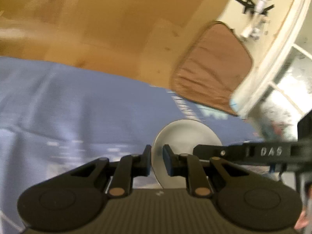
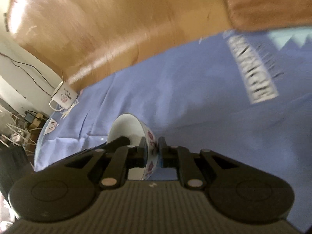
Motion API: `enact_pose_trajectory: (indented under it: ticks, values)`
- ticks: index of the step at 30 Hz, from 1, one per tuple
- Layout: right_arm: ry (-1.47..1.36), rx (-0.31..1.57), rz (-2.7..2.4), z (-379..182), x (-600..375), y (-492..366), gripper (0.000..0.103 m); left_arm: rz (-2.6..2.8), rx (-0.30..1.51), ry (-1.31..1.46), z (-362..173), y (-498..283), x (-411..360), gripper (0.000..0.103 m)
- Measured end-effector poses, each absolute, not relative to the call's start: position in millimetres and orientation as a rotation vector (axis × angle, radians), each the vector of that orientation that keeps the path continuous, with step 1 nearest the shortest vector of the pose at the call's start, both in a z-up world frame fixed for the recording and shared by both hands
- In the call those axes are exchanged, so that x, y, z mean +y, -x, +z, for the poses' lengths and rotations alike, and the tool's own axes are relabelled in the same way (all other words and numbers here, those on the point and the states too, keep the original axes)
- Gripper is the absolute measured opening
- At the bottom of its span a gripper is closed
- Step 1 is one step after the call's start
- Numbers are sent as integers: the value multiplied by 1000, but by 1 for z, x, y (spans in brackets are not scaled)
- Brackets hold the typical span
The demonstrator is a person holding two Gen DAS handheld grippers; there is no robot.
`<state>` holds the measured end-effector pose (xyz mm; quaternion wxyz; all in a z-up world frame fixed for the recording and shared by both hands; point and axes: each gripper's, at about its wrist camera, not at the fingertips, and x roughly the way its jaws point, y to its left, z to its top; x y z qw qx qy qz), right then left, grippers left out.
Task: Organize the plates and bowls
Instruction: 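Carry the bowl, lower it onto the bowl stack, open the right gripper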
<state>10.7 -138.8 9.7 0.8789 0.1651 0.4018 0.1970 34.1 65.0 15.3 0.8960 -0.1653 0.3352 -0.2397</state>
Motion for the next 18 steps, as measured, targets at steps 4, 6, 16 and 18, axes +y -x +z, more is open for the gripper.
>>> enact_pose_trajectory:
  ticks: [4, 6, 16, 18]
  values:
    - [-293, 712, 317, 22, -181, 16, 13, -592, 694, 315, 31, -34, -1, 14]
    - [-269, 648, 251, 30, -209, 27, 13, -638, 698, 284, 37, -34, -35, 14]
    - [-228, 547, 42, 19, -297, 40, 14, -699, 755, 141, 31, -33, -140, 21]
    - [-223, 543, 21, 11, -296, 34, 18, -680, 744, 125, 31, -33, -146, 26]
